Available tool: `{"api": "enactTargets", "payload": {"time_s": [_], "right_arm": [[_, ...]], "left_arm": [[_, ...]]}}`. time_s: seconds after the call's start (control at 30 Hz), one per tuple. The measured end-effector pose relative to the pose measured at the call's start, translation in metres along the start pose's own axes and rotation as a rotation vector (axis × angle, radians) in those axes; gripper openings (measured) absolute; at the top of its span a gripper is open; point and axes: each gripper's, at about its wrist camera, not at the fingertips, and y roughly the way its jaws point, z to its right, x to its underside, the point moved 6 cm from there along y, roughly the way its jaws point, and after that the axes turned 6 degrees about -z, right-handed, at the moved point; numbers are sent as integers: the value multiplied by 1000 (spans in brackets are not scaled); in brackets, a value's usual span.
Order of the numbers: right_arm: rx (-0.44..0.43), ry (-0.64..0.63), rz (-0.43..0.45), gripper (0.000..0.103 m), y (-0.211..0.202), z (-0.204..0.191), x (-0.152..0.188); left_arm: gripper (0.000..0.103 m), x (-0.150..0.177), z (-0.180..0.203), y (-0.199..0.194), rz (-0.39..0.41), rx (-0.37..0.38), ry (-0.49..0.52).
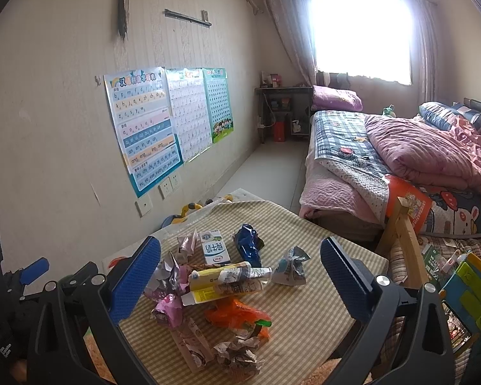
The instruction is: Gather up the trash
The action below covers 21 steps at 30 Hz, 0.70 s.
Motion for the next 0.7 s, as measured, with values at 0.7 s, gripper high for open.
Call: {"api": "enactTargets", "payload": {"time_s": [0.7], "right_arm": [[7, -10, -12, 96, 4, -3, 4]], "left_arm": [[98, 2, -1, 3, -8, -9, -4]]}}
